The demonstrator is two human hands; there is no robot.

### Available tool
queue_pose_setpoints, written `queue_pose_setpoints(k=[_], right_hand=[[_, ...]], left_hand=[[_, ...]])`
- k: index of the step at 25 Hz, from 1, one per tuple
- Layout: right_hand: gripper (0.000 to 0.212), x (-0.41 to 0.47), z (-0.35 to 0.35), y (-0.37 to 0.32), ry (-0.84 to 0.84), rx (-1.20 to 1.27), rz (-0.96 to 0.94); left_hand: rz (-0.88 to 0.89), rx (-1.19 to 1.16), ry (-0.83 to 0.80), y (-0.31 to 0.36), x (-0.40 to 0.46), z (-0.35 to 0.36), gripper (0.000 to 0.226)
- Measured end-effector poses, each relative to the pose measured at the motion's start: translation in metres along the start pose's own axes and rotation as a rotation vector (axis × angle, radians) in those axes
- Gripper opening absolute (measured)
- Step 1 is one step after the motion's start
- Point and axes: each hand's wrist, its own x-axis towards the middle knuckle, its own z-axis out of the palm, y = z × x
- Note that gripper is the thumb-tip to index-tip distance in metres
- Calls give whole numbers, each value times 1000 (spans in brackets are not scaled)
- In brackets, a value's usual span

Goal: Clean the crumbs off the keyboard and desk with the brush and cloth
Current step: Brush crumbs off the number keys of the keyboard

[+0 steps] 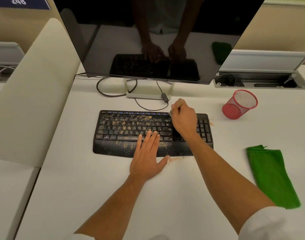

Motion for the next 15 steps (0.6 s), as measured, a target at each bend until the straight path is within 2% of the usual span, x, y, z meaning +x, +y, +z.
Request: queue_pose_setpoints(k=[2,5,9,12,15], right_hand=[[24,-1,6,-13,-67,17,9],[22,4,10,-22,-194,231,83],[15,13,-10,-9,-114,498,214],[24,19,-31,5,-98,368,229],[29,21,-35,7,-181,151,205]], left_hand=[[-2,-3,-6,0,0,0,81],[-7,-5,-20,0,1,-1,81],[-4,-11,-25,-1,0,-1,80],[-2,-10,-37,-1,0,-1,81],[-8,-8,-44,-1,1,-1,81]])
